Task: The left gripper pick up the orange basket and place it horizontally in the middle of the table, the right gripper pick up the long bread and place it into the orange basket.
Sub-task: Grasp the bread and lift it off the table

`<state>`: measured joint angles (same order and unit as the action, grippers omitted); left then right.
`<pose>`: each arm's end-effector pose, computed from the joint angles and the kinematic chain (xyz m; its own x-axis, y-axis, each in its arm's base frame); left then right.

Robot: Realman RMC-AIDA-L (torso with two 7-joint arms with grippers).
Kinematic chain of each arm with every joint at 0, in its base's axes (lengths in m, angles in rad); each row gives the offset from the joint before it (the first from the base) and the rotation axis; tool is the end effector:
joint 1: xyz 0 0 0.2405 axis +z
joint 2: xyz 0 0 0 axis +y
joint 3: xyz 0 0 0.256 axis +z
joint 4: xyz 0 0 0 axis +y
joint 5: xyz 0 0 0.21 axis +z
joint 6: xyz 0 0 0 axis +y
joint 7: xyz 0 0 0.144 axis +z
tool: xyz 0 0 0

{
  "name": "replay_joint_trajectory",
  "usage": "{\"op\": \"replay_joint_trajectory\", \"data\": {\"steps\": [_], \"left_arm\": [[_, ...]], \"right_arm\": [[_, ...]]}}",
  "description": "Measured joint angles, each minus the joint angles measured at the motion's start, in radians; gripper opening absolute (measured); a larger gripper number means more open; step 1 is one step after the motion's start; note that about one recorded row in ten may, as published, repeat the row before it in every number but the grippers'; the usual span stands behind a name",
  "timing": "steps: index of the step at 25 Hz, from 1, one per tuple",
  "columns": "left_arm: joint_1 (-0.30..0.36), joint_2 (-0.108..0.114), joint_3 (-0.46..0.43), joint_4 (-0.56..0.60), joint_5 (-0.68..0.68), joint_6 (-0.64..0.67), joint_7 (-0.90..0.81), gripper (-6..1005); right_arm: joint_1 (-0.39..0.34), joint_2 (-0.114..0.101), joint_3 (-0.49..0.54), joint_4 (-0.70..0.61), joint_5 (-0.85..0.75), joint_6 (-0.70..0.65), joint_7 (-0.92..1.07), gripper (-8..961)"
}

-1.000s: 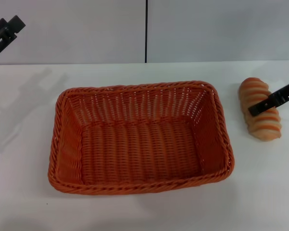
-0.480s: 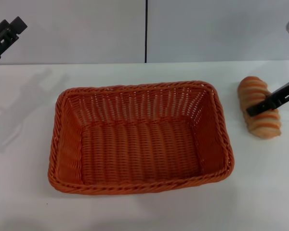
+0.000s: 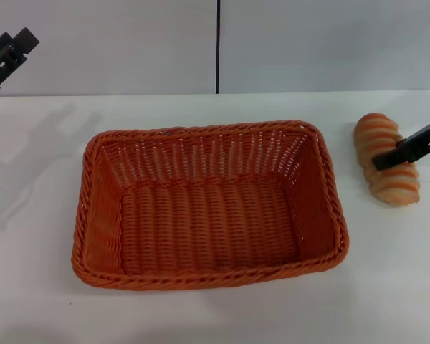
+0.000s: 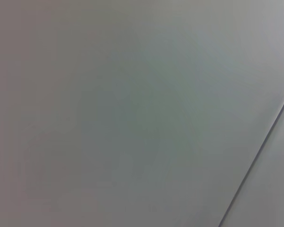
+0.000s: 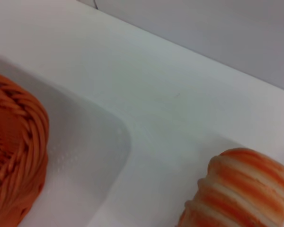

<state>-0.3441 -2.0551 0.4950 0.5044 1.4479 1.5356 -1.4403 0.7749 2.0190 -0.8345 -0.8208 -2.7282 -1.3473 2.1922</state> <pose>-0.3178 0.3076 0.0705 0.2520 0.2036 0.9461 0.8306 -0.5472 -0.1035 0.2644 0.4046 0.0337 0.6679 -0.7423 0.0544 -0.6383 -0.6088 -0.4710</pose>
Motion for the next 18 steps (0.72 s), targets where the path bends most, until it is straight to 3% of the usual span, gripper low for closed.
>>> {"op": "replay_joint_trajectory", "data": {"steps": [13,18], "left_arm": [[-0.01,0.0,0.001,0.0,0.001,-0.002,0.002,738],[-0.01,0.0,0.0,0.0,-0.003,-0.001,0.002,738]], "right_arm": [[-0.016,-0.006,0.001,-0.018,0.042,-0.005,-0.005,493],[-0.085,-0.009,0.043,-0.16,0.211,-0.047,0.004,473]]}}
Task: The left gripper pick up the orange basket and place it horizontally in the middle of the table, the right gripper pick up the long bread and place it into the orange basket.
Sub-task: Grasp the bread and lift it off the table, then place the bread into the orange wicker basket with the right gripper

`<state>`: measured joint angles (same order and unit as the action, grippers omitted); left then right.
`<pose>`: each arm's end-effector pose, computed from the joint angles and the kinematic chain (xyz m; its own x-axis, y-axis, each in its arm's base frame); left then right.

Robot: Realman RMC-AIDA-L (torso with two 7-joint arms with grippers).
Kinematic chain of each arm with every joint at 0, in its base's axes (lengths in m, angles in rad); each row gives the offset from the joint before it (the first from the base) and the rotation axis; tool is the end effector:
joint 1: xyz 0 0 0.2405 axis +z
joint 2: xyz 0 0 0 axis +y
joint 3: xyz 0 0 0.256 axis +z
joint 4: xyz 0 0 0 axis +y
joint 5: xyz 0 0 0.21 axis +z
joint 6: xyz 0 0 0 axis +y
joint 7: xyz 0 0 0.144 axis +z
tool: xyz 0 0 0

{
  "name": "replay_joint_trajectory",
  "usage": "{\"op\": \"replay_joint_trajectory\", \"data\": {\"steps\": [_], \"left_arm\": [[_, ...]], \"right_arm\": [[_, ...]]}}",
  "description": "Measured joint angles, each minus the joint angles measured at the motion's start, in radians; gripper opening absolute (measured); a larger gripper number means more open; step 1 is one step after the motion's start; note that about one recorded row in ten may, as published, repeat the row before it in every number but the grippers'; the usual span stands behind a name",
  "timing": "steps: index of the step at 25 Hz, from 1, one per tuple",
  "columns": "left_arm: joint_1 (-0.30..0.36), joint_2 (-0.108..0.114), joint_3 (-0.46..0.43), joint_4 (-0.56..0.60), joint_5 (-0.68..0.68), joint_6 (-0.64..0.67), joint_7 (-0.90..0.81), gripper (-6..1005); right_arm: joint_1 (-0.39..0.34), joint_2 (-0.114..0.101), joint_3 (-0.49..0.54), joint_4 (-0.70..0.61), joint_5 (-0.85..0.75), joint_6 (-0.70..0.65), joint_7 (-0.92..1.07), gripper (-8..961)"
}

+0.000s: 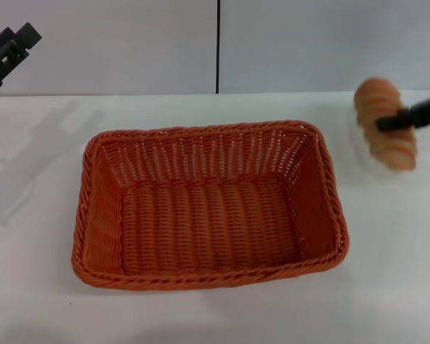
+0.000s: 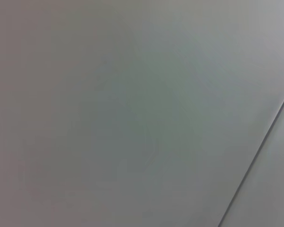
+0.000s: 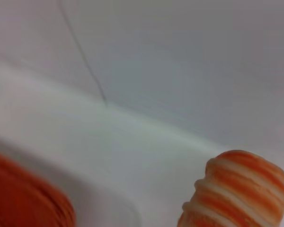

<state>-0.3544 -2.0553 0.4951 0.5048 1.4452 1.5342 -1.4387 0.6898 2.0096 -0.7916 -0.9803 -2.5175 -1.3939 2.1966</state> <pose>-0.3147 0.3111 0.0709 0.2543 0.1980 0.9466 0.8253 -0.5548 -0.1056 0.2514 0.4041 0.0657 0.6811 -0.7103 -0.1775 -0.7023 -0.5654 -0.4325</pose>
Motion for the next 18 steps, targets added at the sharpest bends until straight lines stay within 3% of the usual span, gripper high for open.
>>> {"op": "replay_joint_trajectory", "data": {"steps": [2,3,4,7,8,9,13,18], "left_arm": [[0.0,0.0,-0.002,0.0,-0.001,0.001,0.0,738],[-0.001,0.001,-0.003,0.0,-0.001,0.001,0.0,738],[-0.001,0.001,-0.003,0.0,-0.001,0.002,0.0,738],[-0.002,0.001,-0.003,0.0,-0.001,0.001,0.0,738],[-0.005,0.001,-0.004,0.0,-0.001,0.001,0.0,738],[-0.005,0.001,-0.004,0.0,-0.001,0.001,0.0,738],[-0.012,0.001,-0.002,0.0,-0.002,-0.001,0.0,738],[-0.022,0.001,0.0,0.0,-0.002,-0.002,0.0,738]], "right_arm": [[-0.038,0.0,0.017,-0.077,0.105,-0.031,0.001,454],[-0.084,0.002,0.031,-0.16,0.237,-0.055,-0.002,444],[-0.084,0.002,0.031,-0.16,0.237,-0.055,-0.002,435],[-0.152,0.01,0.044,-0.245,0.466,-0.08,-0.036,411],[-0.185,0.013,0.045,-0.261,0.637,-0.107,-0.085,404],[-0.185,0.013,0.045,-0.261,0.637,-0.107,-0.085,397],[-0.187,0.012,0.022,-0.14,0.987,-0.263,-0.267,363],[-0.104,0.01,-0.009,0.032,1.01,-0.396,-0.408,321]]}}
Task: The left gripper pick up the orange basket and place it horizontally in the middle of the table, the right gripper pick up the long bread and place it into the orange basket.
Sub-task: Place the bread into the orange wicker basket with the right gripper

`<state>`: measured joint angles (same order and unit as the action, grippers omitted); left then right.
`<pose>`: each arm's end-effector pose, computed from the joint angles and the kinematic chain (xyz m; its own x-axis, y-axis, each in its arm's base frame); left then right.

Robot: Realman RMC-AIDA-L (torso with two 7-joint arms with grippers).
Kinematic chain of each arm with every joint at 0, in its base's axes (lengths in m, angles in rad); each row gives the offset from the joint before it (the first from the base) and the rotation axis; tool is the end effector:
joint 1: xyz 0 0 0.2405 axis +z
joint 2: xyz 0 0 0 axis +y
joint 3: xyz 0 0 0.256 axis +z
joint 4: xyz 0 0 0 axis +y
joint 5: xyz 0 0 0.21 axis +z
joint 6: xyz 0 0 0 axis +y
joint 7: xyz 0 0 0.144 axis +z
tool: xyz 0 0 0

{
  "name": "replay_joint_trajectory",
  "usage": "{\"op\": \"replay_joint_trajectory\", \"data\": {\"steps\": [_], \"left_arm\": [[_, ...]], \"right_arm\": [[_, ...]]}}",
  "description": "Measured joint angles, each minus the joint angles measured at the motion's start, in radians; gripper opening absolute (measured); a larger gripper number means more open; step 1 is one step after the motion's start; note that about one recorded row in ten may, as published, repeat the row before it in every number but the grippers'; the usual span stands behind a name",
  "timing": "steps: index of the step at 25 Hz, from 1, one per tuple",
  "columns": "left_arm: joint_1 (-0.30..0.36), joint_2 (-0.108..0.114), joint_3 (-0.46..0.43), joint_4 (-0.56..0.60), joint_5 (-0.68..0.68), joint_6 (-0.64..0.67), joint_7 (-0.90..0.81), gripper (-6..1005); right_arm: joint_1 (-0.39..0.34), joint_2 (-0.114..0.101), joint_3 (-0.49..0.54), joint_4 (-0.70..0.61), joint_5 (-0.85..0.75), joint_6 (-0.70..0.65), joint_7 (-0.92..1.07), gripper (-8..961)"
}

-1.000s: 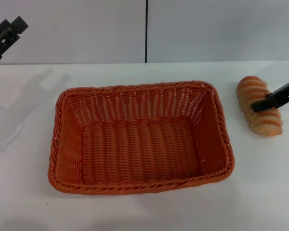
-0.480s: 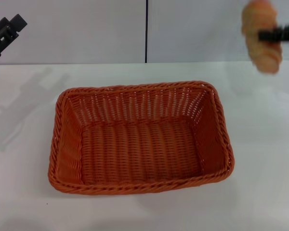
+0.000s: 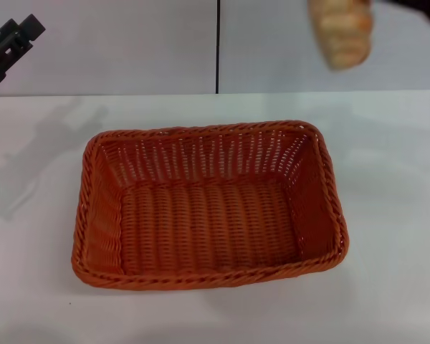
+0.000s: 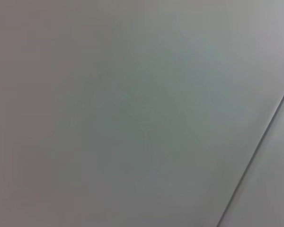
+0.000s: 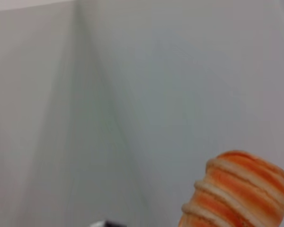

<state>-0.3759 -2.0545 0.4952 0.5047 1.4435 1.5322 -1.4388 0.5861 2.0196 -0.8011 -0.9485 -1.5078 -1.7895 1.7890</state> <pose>-0.3082 0.3181 0.0714 0.2583 0.1913 0.9469 0.8143 -0.5706 -0.1068 0.1526 0.3482 0.0909 0.6022 -0.2271 -0.7654 -0.3000 -0.9528 0.0466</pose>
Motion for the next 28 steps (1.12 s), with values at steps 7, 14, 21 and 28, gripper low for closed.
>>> {"op": "replay_joint_trajectory", "data": {"steps": [7,14,21,28], "left_arm": [[-0.005,-0.001,0.0,0.0,0.005,-0.007,0.0,737],[-0.007,-0.001,0.0,0.0,0.006,-0.009,0.0,737],[-0.009,-0.001,0.002,-0.001,0.006,-0.009,0.0,737],[-0.011,-0.002,0.003,-0.012,0.006,-0.009,0.007,736]], "right_arm": [[0.06,0.006,-0.046,0.102,-0.098,0.024,-0.023,304],[0.07,0.01,-0.059,0.117,-0.122,0.029,-0.022,424],[0.062,0.012,-0.059,0.118,-0.124,0.027,-0.02,729],[0.018,0.016,-0.038,0.099,-0.117,0.023,-0.034,782]]}}
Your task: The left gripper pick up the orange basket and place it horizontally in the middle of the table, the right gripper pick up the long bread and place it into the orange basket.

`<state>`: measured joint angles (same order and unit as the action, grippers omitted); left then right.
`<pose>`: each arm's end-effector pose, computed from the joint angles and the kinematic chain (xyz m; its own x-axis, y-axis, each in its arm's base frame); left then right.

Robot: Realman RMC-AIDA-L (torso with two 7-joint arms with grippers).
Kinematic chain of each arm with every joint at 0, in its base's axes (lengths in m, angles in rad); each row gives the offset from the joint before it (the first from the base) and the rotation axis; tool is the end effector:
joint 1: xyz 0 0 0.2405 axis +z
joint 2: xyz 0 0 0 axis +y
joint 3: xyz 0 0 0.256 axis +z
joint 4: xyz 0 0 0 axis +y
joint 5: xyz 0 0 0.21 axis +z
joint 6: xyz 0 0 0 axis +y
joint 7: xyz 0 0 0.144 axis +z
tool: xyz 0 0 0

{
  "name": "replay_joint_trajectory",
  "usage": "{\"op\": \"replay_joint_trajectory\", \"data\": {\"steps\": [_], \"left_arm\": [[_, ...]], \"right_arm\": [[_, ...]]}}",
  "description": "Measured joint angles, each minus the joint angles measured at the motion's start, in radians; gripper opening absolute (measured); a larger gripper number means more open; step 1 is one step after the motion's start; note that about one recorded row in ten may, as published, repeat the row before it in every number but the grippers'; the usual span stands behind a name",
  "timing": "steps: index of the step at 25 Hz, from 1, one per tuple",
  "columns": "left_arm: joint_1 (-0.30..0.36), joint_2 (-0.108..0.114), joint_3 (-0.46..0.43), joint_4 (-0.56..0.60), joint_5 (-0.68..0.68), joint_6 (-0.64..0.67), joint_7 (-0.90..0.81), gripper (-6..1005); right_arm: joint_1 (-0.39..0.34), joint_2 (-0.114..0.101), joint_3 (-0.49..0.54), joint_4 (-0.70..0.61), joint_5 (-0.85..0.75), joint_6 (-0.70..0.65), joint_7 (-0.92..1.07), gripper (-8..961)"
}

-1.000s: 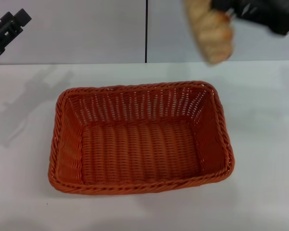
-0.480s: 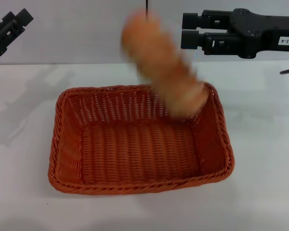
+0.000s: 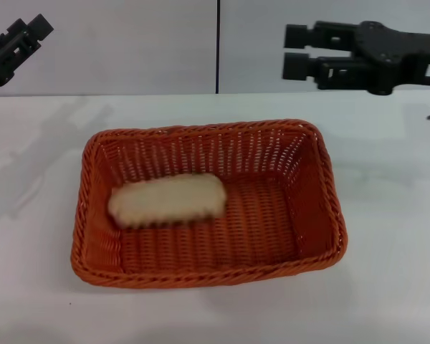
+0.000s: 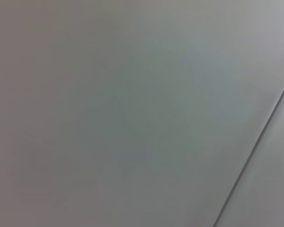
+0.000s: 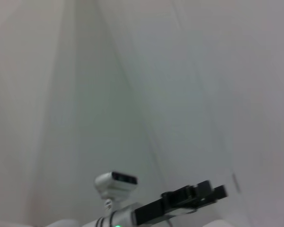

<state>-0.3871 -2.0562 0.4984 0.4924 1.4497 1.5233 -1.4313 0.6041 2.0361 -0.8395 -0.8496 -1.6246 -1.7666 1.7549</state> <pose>-0.3061 0.3210 0.0669 0.2608 0.2000 0.9444 0.8131 -0.5729 -0.1032 0.1654 0.3477 0.0539 0.6496 -0.3305 -0.6847 -0.3513 -0.9291 0.1151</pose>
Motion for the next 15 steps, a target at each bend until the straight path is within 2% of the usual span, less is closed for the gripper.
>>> {"op": "replay_joint_trajectory", "data": {"steps": [5,6,7,8,10,11,12,15], "left_arm": [[0.002,-0.002,-0.004,-0.003,-0.006,0.005,0.012,736],[0.002,-0.002,-0.005,-0.005,-0.006,0.006,0.014,736],[0.003,-0.002,-0.007,-0.008,-0.007,0.007,0.02,736],[0.003,-0.002,-0.007,-0.008,-0.007,0.007,0.02,736],[0.001,-0.002,-0.012,-0.025,-0.015,0.01,0.051,736],[0.0,-0.002,-0.015,-0.032,-0.022,0.011,0.065,736],[0.0,-0.002,-0.017,-0.039,-0.031,0.012,0.083,736],[0.001,-0.002,-0.021,-0.077,-0.082,0.02,0.169,736]], "right_arm": [[-0.065,0.008,0.094,-0.008,0.024,-0.013,-0.069,782],[-0.085,0.011,0.119,-0.006,0.043,-0.016,-0.094,782],[-0.139,0.019,0.173,0.007,0.097,-0.019,-0.167,782],[-0.139,0.019,0.173,0.007,0.097,-0.019,-0.167,782],[-0.195,0.028,0.224,0.029,0.159,-0.02,-0.265,782],[-0.22,0.031,0.248,0.05,0.193,-0.021,-0.314,782],[-0.28,0.035,0.312,0.123,0.273,-0.019,-0.449,782],[-0.312,0.033,0.364,0.198,0.323,-0.017,-0.547,782]]}}
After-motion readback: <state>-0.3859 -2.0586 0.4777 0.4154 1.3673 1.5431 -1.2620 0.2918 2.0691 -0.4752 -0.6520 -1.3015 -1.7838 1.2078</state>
